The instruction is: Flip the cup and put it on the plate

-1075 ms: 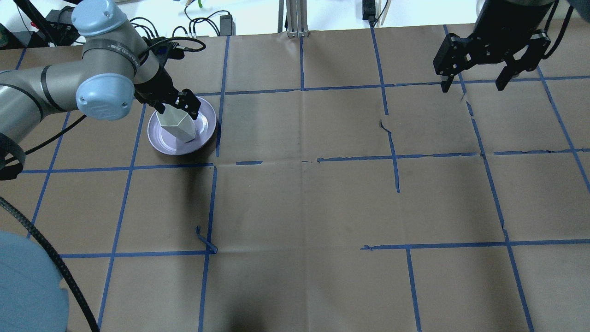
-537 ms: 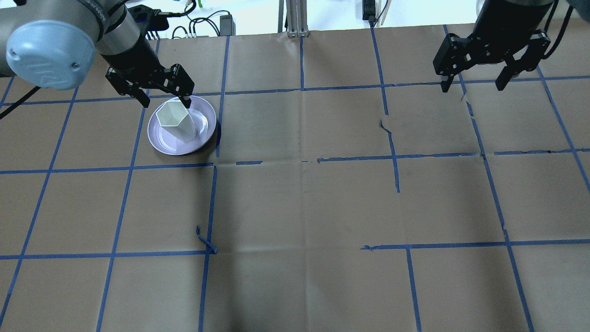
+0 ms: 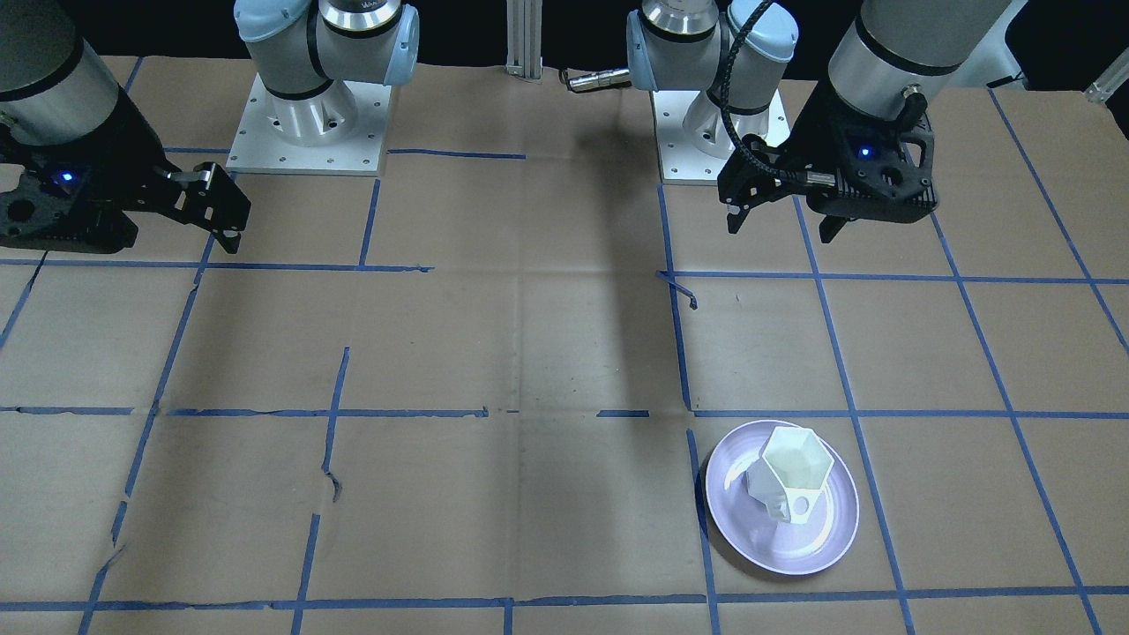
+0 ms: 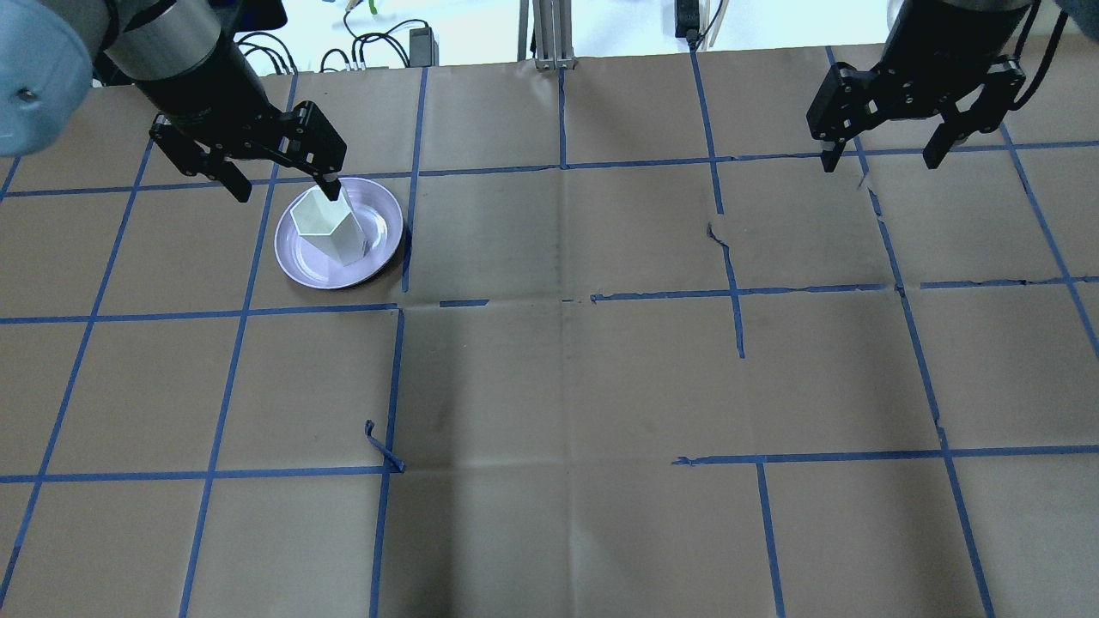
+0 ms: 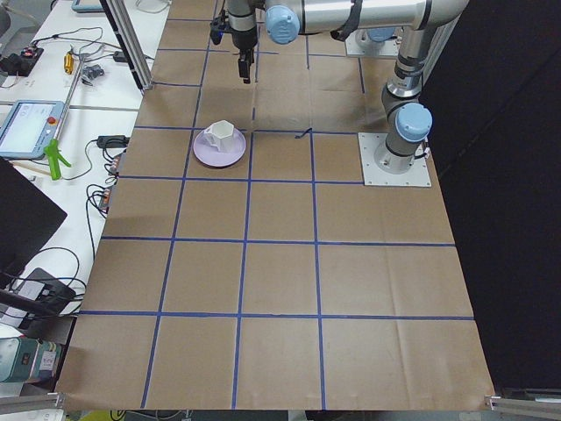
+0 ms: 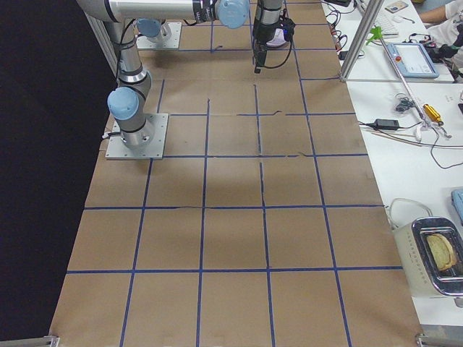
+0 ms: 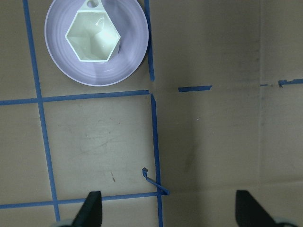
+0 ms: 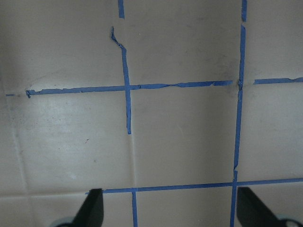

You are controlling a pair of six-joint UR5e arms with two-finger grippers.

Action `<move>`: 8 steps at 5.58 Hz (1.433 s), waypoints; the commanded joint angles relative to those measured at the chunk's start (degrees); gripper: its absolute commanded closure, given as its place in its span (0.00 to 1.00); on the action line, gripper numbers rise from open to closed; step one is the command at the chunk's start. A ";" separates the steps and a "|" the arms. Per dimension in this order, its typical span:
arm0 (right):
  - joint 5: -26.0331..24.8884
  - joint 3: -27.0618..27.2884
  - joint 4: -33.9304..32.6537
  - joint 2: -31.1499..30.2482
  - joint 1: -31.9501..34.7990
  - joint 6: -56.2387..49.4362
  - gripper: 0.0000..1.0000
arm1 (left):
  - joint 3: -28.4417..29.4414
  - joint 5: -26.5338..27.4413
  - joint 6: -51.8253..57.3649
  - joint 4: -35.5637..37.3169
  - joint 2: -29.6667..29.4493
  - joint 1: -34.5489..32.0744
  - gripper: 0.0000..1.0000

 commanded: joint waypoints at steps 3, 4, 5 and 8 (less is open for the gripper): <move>0.00 0.00 0.00 0.00 0.00 0.00 0.00 | -1.38 0.68 -1.31 2.19 0.72 -2.07 0.02; 0.00 0.00 0.00 0.00 0.00 0.00 0.00 | -1.38 0.77 -1.49 2.30 0.98 -2.07 0.02; 0.00 0.00 0.00 0.00 0.00 0.00 0.00 | -1.38 0.68 -1.57 2.38 0.90 -1.98 0.02; 0.00 0.00 0.00 0.00 0.00 0.00 0.00 | -1.38 0.42 -1.93 2.30 0.98 -2.07 0.02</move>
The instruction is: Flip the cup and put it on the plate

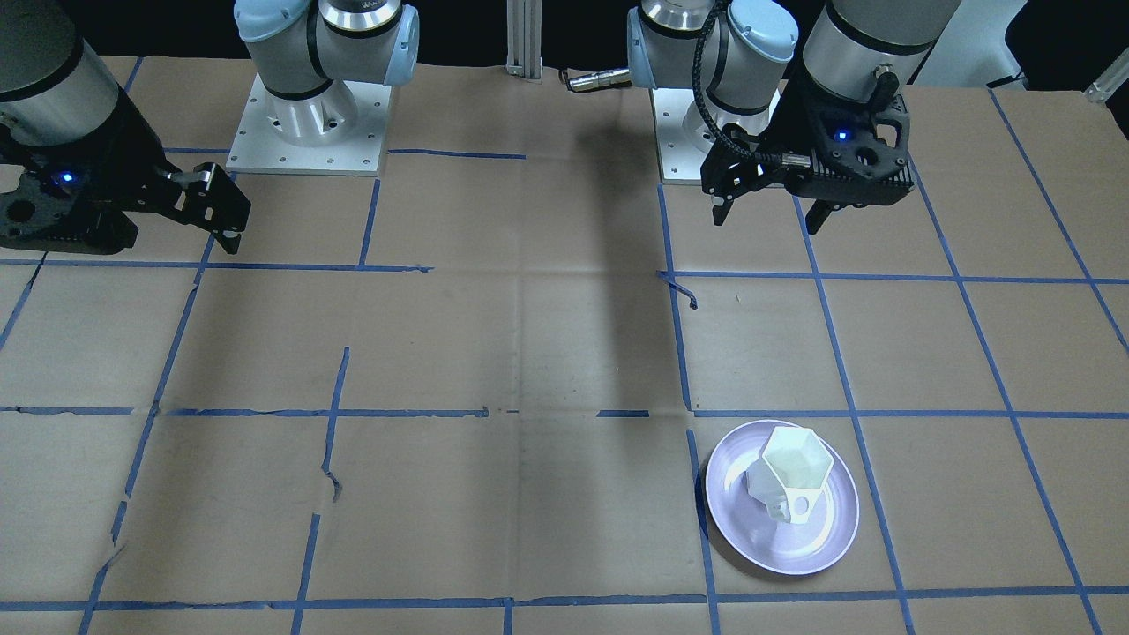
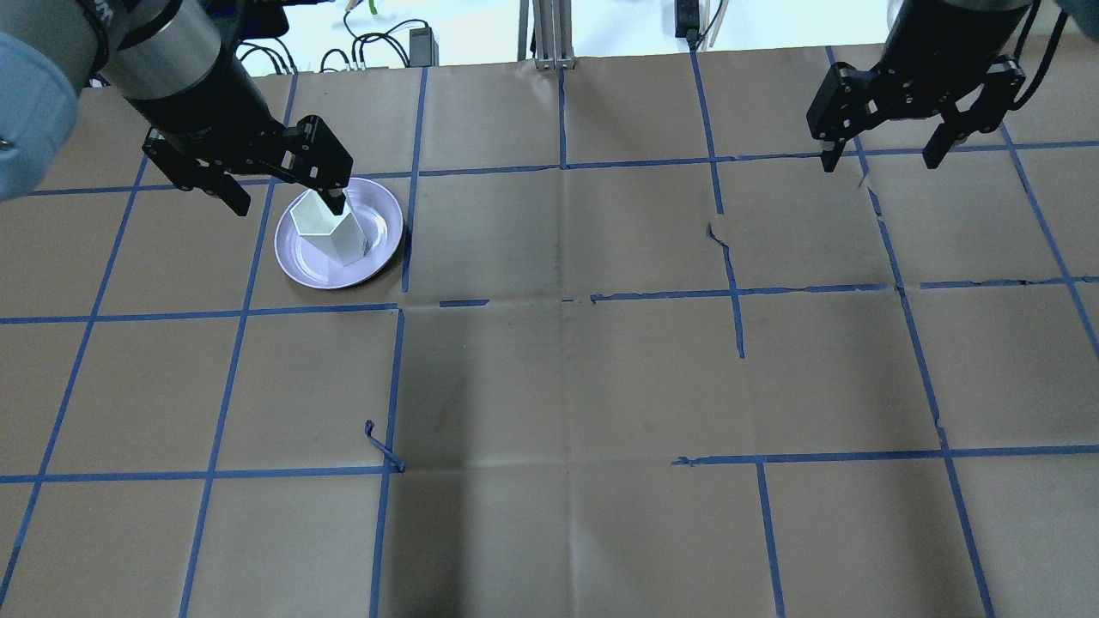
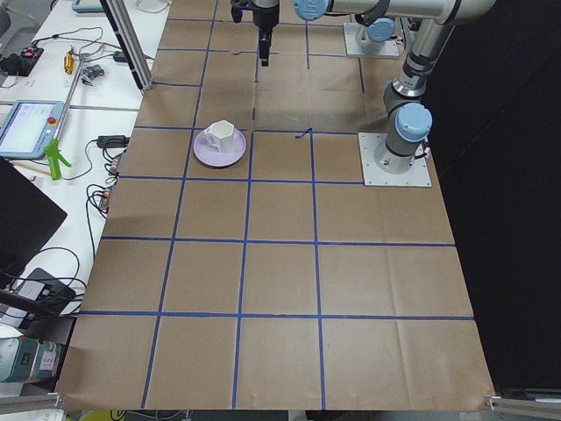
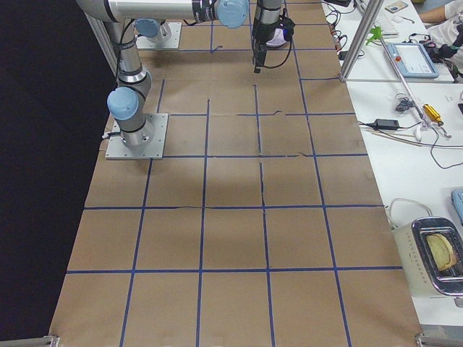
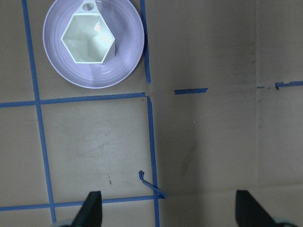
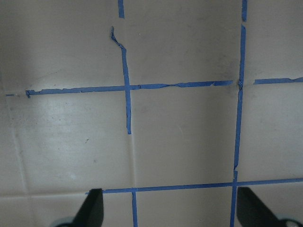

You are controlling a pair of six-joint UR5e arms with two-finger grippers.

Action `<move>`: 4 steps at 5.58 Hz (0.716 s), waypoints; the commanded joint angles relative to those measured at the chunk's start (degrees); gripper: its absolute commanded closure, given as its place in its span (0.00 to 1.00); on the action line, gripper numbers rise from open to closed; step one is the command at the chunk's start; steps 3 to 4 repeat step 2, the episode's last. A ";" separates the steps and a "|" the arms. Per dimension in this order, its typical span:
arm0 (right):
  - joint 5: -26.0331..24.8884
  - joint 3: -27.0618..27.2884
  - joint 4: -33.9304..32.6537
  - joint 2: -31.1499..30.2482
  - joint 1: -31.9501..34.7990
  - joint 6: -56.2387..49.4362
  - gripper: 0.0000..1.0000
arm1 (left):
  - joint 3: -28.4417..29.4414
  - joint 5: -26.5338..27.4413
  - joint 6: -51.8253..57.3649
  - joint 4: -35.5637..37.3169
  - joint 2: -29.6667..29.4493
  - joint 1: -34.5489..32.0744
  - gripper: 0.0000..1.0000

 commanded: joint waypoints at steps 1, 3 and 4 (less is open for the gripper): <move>0.00 0.00 0.00 0.00 0.00 0.00 0.00 | 0.00 -0.40 -0.36 0.39 -0.51 -0.07 0.02; 0.00 0.00 0.00 0.00 0.00 0.00 0.00 | 0.00 -0.40 -0.37 0.40 -0.52 -0.07 0.02; 0.00 0.00 0.00 0.00 0.00 0.00 0.00 | 0.00 -0.40 -0.37 0.40 -0.52 -0.07 0.02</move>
